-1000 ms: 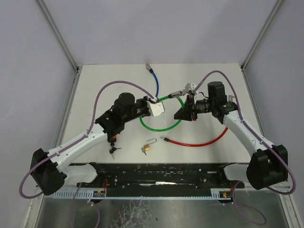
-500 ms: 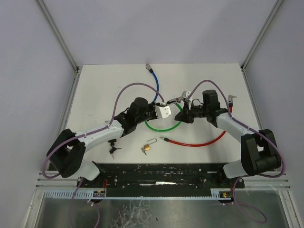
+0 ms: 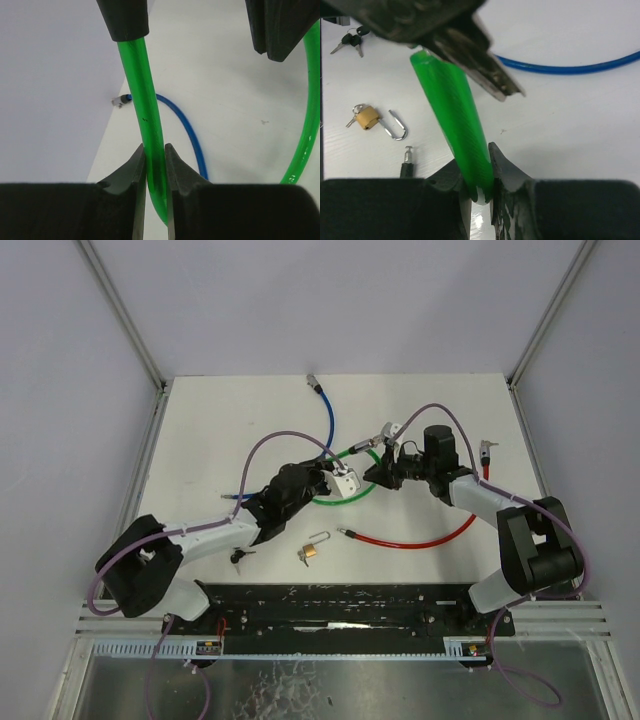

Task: Lock with the key
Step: Lock the lock.

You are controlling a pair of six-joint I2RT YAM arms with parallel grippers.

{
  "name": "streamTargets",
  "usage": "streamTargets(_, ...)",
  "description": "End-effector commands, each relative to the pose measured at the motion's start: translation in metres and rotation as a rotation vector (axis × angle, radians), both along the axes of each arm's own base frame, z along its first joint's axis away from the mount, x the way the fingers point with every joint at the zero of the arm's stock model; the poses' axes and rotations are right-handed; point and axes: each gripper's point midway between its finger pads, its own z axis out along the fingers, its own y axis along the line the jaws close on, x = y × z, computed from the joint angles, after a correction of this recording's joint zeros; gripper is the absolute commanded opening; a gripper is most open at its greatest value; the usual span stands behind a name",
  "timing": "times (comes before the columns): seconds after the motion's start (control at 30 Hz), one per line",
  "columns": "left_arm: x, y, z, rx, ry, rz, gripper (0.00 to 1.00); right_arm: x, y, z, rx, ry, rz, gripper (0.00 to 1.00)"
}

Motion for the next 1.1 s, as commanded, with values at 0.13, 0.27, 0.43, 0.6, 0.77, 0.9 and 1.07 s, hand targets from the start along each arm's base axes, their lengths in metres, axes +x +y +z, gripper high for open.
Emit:
streamTargets(0.13, -0.013, -0.014, -0.015, 0.139, -0.161, -0.034, 0.00, 0.041, 0.011, 0.036, 0.056, -0.339, -0.041, 0.06)
streamTargets(0.27, -0.007, -0.012, -0.033, 0.185, -0.181, 0.002, 0.00, 0.043, 0.009, 0.024, 0.042, -0.331, -0.055, 0.17)
streamTargets(0.43, -0.003, -0.010, -0.043, 0.205, -0.184, 0.022, 0.00, 0.040, 0.007, 0.015, 0.020, -0.314, -0.051, 0.25)
streamTargets(0.6, -0.001, -0.005, -0.039, 0.197, -0.207, 0.055, 0.00, 0.034, 0.002, 0.007, -0.026, -0.319, -0.036, 0.33)
streamTargets(0.77, 0.000, -0.002, -0.039, 0.201, -0.213, 0.074, 0.00, 0.028, -0.003, 0.002, -0.043, -0.320, -0.022, 0.34)
streamTargets(0.9, 0.002, 0.000, -0.040, 0.203, -0.208, 0.090, 0.00, 0.024, -0.009, 0.003, -0.033, -0.303, -0.014, 0.38)
streamTargets(1.07, 0.006, 0.002, -0.043, 0.202, -0.187, 0.112, 0.00, 0.024, -0.022, 0.006, -0.037, -0.289, -0.026, 0.49)
